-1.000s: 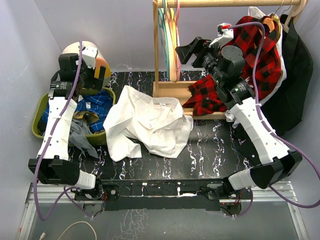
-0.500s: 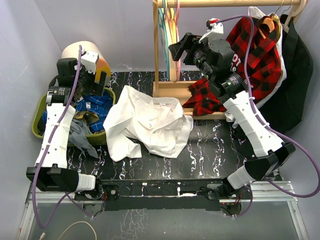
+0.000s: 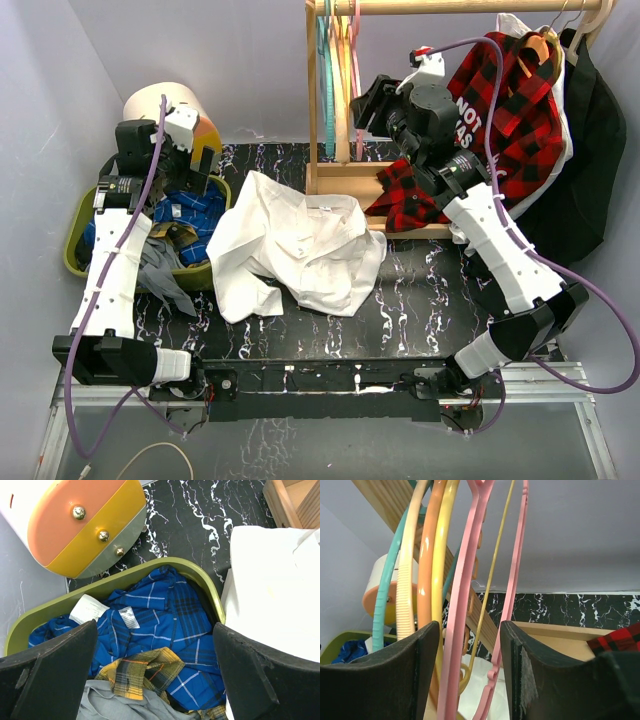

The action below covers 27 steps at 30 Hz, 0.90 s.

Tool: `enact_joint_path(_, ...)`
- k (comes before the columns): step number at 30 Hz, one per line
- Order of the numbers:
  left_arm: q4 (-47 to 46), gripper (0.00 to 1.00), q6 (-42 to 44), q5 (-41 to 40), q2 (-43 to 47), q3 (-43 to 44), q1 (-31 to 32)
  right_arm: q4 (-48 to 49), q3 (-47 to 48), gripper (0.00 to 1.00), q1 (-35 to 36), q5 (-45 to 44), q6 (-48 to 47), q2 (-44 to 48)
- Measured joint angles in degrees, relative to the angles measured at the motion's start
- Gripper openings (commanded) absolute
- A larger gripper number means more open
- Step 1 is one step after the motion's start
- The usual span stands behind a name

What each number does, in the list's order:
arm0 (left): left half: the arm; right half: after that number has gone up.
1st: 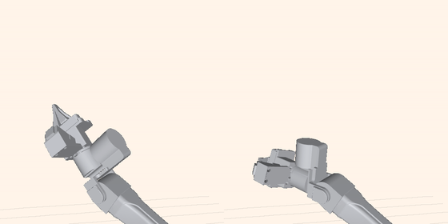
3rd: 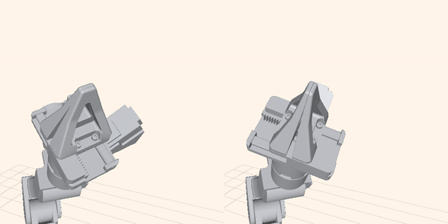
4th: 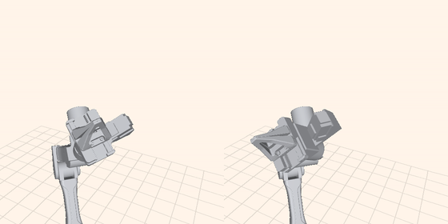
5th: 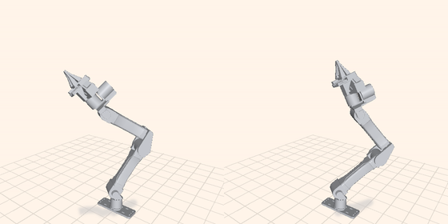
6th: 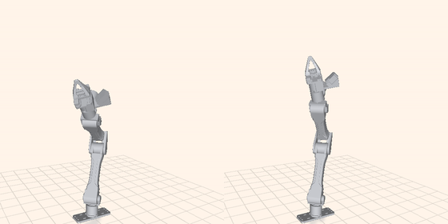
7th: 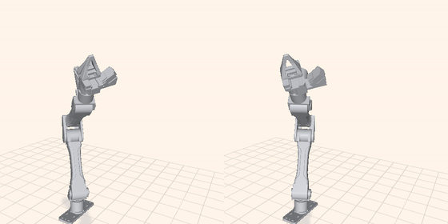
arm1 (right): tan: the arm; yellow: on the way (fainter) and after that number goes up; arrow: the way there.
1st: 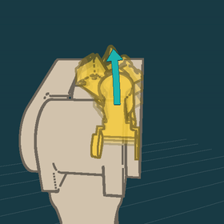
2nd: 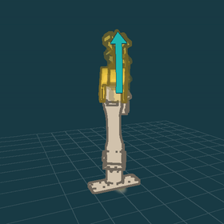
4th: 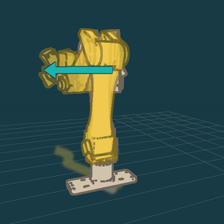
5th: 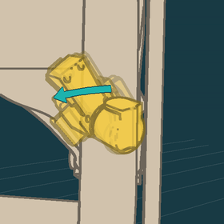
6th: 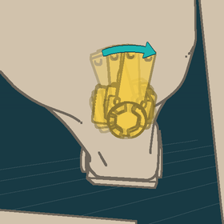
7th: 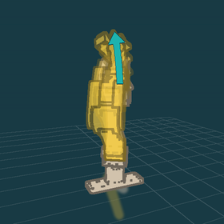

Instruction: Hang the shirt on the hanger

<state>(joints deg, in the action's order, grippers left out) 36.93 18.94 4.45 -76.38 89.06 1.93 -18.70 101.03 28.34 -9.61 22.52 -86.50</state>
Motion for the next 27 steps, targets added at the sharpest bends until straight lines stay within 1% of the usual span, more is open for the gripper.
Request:
enact_joint_path(4, 0.0, 0.97, 0.2, -0.6, 0.0, -0.2, 0.0, 0.0, -0.1, 0.48, 0.0, -1.2, -0.5, 0.0)
enact_joint_path(11, -0.3, 0.97, 0.6, -1.4, 0.1, -1.0, 0.0, -0.7, -0.3, 0.48, 0.0, -4.2, -2.3, 0.0)
enact_joint_path(13, -0.3, 0.97, 0.6, -1.4, 0.1, -1.1, 0.0, -0.9, -0.3, 0.46, 0.0, -5.2, -3.1, 0.0)
enact_joint_path(14, -0.3, 0.97, 0.6, -1.4, 0.1, -1.1, 0.0, -1.0, -0.3, 0.42, 0.0, -5.7, -3.5, 0.0)
enact_joint_path(16, -0.3, 0.97, 0.7, -1.4, 0.2, -1.1, 0.0, -1.0, -0.3, 0.30, 0.0, -6.5, -4.5, 0.0)
enact_joint_path(17, -0.2, 0.97, 0.8, -1.4, 0.2, -1.1, 0.0, -1.1, -0.3, 0.23, 0.0, -6.8, -4.9, 0.0)
enact_joint_path(18, 0.4, 0.97, 0.8, -1.2, 0.2, -1.0, 0.0, -1.3, -0.3, 0.12, 0.0, -7.1, -5.4, 0.0)
enact_joint_path(19, 1.3, 0.97, 0.9, -0.6, 0.1, -0.7, 0.0, -1.5, -0.2, 0.08, 0.0, -7.6, -5.8, -0.1)
enact_joint_path(22, 5.3, 0.97, 1.0, 3.1, -0.1, 2.1, 0.0, -3.1, 0.9, 0.08, -0.3, -9.0, -6.8, -0.4)
enact_joint_path(27, 8.4, 0.97, 1.5, 6.1, 0.0, 5.4, 0.5, -4.1, 3.2, 0.08, -0.6, -8.9, -8.4, -1.3)
